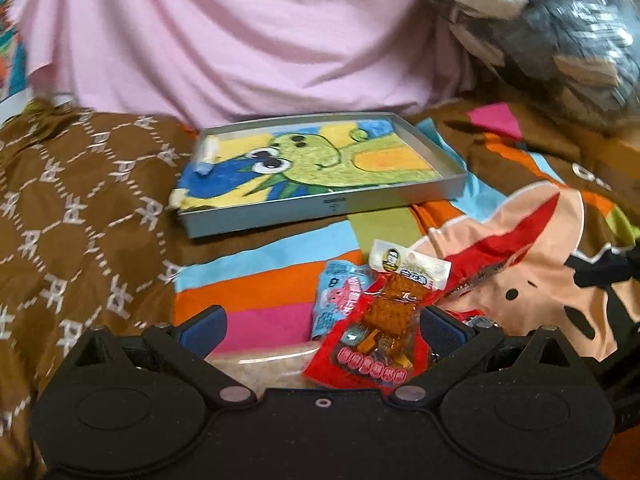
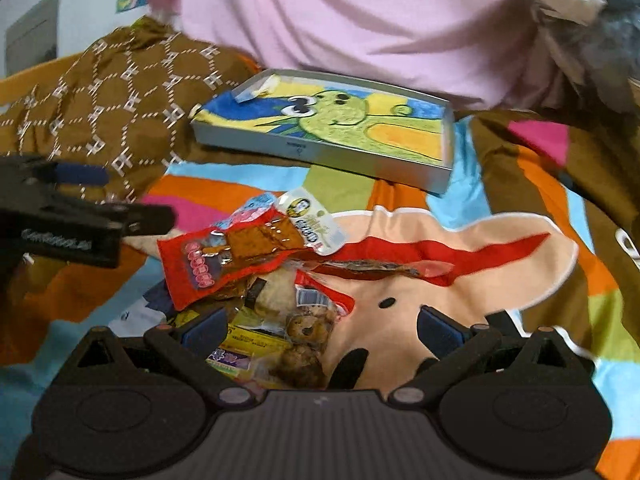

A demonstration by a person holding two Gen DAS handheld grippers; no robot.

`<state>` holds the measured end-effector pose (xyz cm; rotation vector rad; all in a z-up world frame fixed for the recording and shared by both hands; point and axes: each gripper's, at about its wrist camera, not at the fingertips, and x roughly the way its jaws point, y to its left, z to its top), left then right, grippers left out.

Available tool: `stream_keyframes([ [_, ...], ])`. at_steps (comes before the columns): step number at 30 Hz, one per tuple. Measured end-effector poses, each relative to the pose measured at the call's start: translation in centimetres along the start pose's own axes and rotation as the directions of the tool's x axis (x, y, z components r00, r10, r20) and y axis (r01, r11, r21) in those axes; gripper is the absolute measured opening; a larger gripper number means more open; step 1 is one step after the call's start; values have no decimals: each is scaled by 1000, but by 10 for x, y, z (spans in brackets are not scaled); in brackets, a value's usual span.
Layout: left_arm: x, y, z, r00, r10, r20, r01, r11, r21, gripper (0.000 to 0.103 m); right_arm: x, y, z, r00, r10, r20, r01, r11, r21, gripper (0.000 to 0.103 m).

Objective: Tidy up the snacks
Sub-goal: 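Move left tool to the red tofu packet while right tool approaches the quail-egg packet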

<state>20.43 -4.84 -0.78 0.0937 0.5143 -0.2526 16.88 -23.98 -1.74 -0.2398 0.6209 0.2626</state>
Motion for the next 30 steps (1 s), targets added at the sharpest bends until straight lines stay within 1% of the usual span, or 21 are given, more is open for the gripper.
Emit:
stream_keyframes([
  [3, 16, -7, 4, 999, -28, -25, 29, 998, 54, 102, 7, -1, 0, 1000, -8, 3, 8, 1000, -14, 103],
  [5, 25, -10, 4, 999, -42, -35, 45, 995, 86, 102, 12, -2, -2, 1000, -29, 7, 29, 1000, -5, 103],
  [7, 35, -15, 5, 997, -53, -50, 59, 991, 118, 102, 18, -5, -3, 1000, -28, 5, 28, 1000, -1, 103],
  [10, 47, -19, 4, 996, -52, -72, 63, 986, 156, 102, 26, -5, -6, 999, -42, -20, 41, 999, -8, 103],
  [15, 66, -21, 6, 991, -44, -126, 69, 977, 200, 98, 30, -5, -9, 998, -55, 5, 55, 998, -35, 103],
  [17, 71, -21, 7, 990, -43, -137, 72, 974, 213, 94, 32, -5, -9, 999, -53, 4, 54, 998, -41, 100],
  [18, 73, -21, 8, 988, -47, -144, 78, 973, 218, 94, 32, -4, -9, 999, -45, 4, 45, 998, -45, 98],
  [21, 77, -21, 10, 983, -73, -166, 109, 971, 215, 89, 34, 1, -10, 1000, -28, 2, 29, 997, -71, 92],
  [23, 80, -22, 13, 978, -100, -184, 138, 968, 208, 83, 35, 5, -10, 1000, -6, -1, 6, 996, -90, 90],
  [25, 81, -24, 15, 972, -123, -202, 165, 964, 208, 79, 37, 8, -11, 1000, 13, -6, -13, 995, -100, 86],
  [29, 84, -32, 17, 956, -149, -251, 209, 951, 230, 67, 41, 7, -11, 999, 14, -32, -17, 996, -91, 79],
  [30, 84, -33, 17, 953, -155, -262, 217, 950, 226, 67, 42, 6, -11, 999, 13, -40, -17, 996, -82, 75],
])
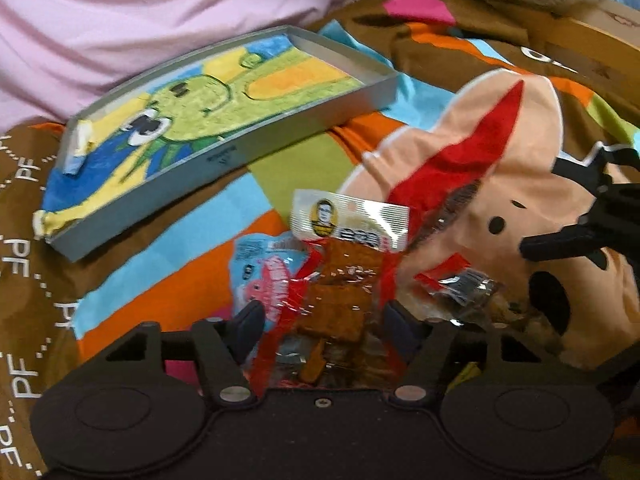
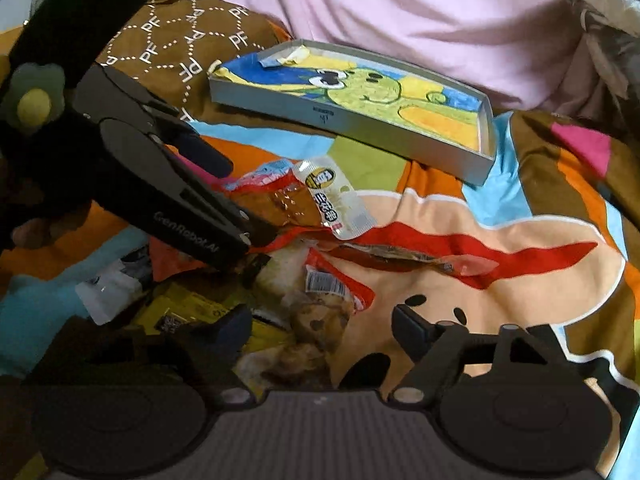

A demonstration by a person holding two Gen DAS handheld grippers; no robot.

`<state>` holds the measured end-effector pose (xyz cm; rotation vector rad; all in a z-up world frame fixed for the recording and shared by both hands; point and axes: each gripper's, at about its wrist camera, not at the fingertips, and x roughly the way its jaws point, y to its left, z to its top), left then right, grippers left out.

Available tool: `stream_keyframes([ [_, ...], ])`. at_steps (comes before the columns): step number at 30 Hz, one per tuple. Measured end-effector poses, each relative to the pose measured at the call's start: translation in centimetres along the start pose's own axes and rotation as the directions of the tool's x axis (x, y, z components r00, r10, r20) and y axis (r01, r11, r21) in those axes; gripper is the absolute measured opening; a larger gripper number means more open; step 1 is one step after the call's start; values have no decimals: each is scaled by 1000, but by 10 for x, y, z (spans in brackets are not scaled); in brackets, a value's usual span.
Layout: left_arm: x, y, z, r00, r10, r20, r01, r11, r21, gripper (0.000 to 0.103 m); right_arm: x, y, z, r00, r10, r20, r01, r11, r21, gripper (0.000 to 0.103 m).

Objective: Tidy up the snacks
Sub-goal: 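Move left tool to the red tofu packet while right tool approaches the quail-egg packet, then close left gripper on the red tofu packet while right gripper closes on the quail-egg packet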

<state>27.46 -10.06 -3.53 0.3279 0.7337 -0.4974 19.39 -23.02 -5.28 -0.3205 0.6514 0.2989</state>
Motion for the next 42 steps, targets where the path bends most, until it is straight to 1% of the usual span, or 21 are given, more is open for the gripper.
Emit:
stream_keyframes([
  [3, 0, 2, 2, 1000, -11, -27, 10, 1000, -25, 67, 1, -2, 0, 1000, 12, -11, -11, 1000, 19, 71],
  [6, 0, 8, 3, 999, -27, -45, 23, 996, -82, 61, 2, -3, 0, 999, 24, -21, -24, 999, 27, 67],
  [7, -1, 10, 2, 998, -36, -52, 30, 994, -103, 57, 3, -4, 0, 999, 30, -26, -29, 999, 36, 67],
  [10, -2, 11, 0, 997, -48, -66, 38, 990, -137, 54, 5, -9, 1, 997, 58, -41, -55, 995, 83, 67],
  [14, -4, 6, -1, 994, -63, -85, 49, 985, -165, 52, 8, -15, 0, 994, 90, -62, -80, 986, 144, 68],
  [17, -4, 4, -2, 995, -53, -88, 38, 986, -165, 52, 12, -23, 1, 986, 151, -76, -132, 969, 210, 68],
  [20, 0, 5, 0, 994, -51, -95, 33, 981, -189, 55, 15, -31, 0, 976, 199, -84, -169, 947, 274, 63],
  [21, 1, 5, 1, 994, -54, -99, 34, 980, -198, 55, 16, -33, -1, 975, 208, -83, -177, 941, 289, 59],
  [23, 5, 6, 2, 993, -60, -105, 36, 975, -217, 55, 16, -36, -1, 973, 216, -80, -182, 934, 307, 56],
  [24, 5, 6, 3, 993, -59, -104, 34, 973, -227, 55, 16, -37, -1, 974, 212, -78, -178, 932, 315, 51],
  [25, 5, 6, 3, 993, -56, -103, 31, 972, -233, 54, 17, -38, -1, 974, 215, -74, -180, 929, 323, 50],
  [26, 5, 5, 3, 994, -50, -101, 24, 971, -238, 51, 17, -40, -2, 973, 221, -72, -185, 924, 334, 49],
  [29, 1, 3, 4, 994, -29, -102, 3, 970, -241, 47, 16, -40, -2, 973, 220, -66, -186, 924, 335, 45],
  [34, -5, -5, 6, 991, 9, -135, -41, 971, -237, 47, 14, -40, -3, 973, 222, -59, -190, 924, 333, 42],
  [39, -12, -24, 9, 983, 87, -159, -115, 977, -180, 47, 12, -43, -1, 973, 224, -54, -192, 918, 348, 42],
  [42, -15, -35, 10, 976, 137, -170, -162, 976, -142, 47, 10, -44, -1, 974, 222, -48, -191, 915, 354, 41],
])
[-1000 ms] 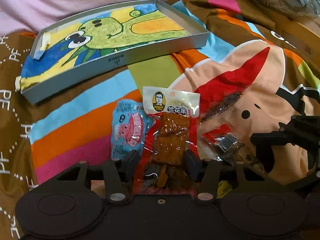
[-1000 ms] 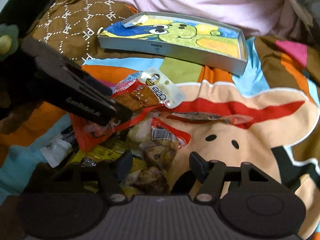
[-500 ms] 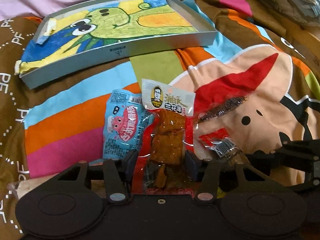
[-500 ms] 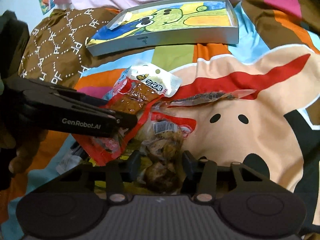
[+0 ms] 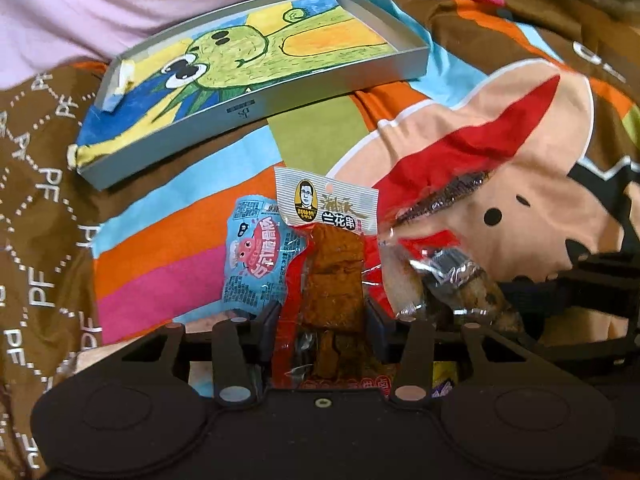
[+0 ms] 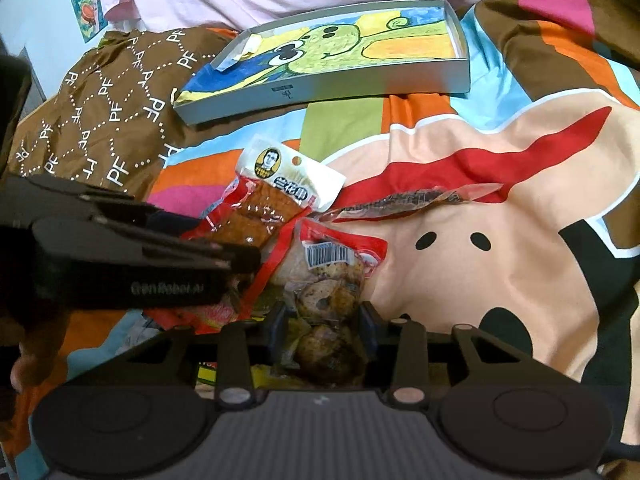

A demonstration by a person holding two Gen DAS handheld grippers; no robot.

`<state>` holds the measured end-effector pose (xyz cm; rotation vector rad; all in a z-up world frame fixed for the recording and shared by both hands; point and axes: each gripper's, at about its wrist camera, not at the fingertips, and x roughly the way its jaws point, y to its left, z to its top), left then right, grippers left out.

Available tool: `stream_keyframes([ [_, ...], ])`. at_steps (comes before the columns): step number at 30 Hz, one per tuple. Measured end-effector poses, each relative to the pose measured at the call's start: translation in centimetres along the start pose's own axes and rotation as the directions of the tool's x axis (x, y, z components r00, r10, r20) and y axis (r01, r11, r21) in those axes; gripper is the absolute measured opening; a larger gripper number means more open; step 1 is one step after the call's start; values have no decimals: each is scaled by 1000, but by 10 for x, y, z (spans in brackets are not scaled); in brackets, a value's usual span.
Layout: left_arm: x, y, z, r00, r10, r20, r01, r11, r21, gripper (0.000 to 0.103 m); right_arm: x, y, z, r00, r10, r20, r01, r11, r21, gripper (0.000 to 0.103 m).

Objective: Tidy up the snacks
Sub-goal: 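Close left gripper on the red tofu packet while right gripper closes on the quail-egg packet, then lift both held packets and carry them over the grey cartoon tray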

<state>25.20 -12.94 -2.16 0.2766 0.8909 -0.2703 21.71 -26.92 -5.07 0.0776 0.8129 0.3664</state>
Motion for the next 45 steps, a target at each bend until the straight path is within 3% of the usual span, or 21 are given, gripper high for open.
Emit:
stream_keyframes([
  [7, -8, 4, -4, 997, 64, -35, -66, 997, -38, 47, -6, 5, 1, 1000, 8, 10, -8, 999, -40, 40],
  [13, -12, 12, -14, 995, 90, -49, -89, 996, 5, 47, -17, 1, 5, 998, 25, 53, -23, 999, -41, 40],
  [17, -19, 15, -20, 997, 74, -2, -74, 997, 36, 46, -17, 2, 3, 997, 53, 61, -51, 998, -32, 40],
  [23, -22, 13, -35, 994, 65, 84, -80, 978, 191, 46, -25, -10, 3, 982, 149, 120, -154, 988, 31, 40],
  [29, -23, 8, -42, 985, 68, 159, -109, 958, 265, 46, -28, -16, 7, 968, 144, 204, -160, 985, 64, 40],
  [35, -23, -1, -51, 968, 93, 233, -171, 926, 338, 46, -32, -13, 12, 942, 134, 306, -148, 989, 20, 40],
  [39, -24, -7, -56, 958, 108, 266, -205, 905, 372, 46, -31, -15, 15, 936, 125, 329, -142, 989, 30, 40],
  [45, -33, -10, -57, 944, 124, 305, -237, 900, 365, 46, -29, -21, 16, 936, 99, 339, -128, 990, 62, 40],
])
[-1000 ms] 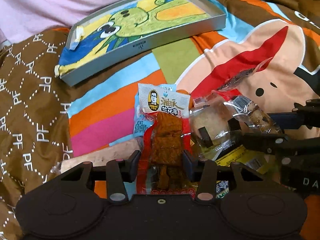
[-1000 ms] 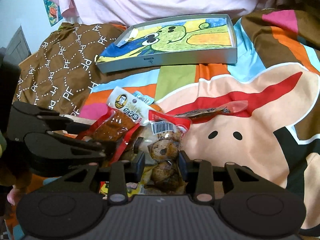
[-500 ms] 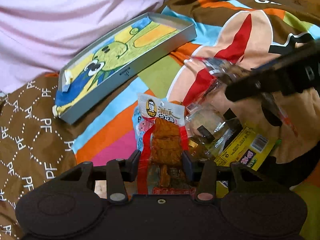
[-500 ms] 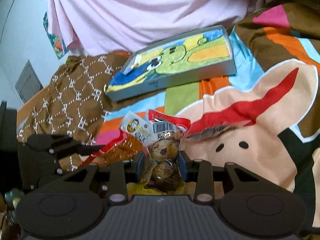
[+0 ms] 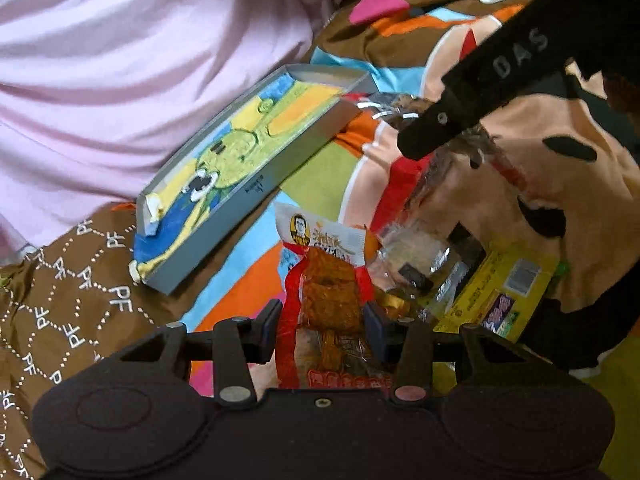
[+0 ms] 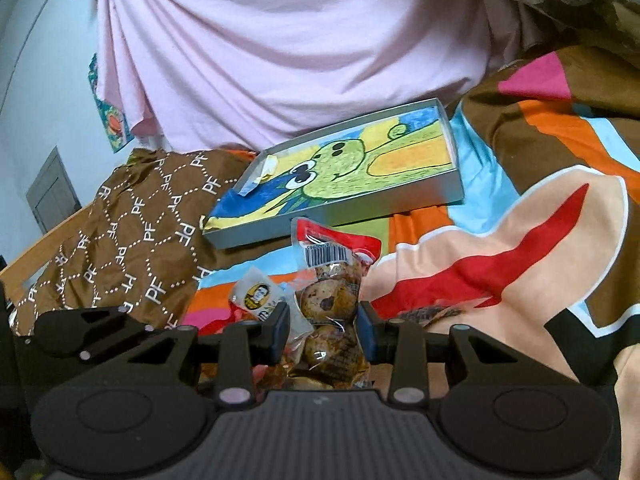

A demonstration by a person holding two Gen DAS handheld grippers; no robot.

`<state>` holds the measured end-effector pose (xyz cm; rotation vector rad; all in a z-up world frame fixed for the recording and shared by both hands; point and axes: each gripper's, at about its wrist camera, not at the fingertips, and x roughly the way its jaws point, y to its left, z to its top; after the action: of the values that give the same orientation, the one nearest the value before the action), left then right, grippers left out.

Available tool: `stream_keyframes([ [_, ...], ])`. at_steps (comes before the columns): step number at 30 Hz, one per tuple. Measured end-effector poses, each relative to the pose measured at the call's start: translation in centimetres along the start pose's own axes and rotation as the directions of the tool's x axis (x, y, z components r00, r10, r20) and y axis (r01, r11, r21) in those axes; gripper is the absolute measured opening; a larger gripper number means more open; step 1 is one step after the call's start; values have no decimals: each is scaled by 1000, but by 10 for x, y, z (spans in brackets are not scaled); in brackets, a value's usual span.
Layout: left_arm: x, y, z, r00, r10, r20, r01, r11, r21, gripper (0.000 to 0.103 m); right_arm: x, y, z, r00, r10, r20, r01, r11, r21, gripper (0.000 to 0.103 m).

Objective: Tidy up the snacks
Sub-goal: 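Lift both held packets and carry them over the grey cartoon tray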

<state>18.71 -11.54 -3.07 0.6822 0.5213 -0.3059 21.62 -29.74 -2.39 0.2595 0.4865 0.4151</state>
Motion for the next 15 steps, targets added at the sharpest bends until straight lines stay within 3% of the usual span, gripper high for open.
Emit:
stream_keyframes([
  [7, -5, 0, 11, 996, 59, 68, -60, 998, 14, 46, 0, -2, 2, 999, -14, 34, 14, 1000, 3, 40],
  [15, 0, 2, 11, 996, 68, 52, -69, 997, 22, 46, 2, -7, 3, 999, -30, 42, 29, 999, 19, 40],
])
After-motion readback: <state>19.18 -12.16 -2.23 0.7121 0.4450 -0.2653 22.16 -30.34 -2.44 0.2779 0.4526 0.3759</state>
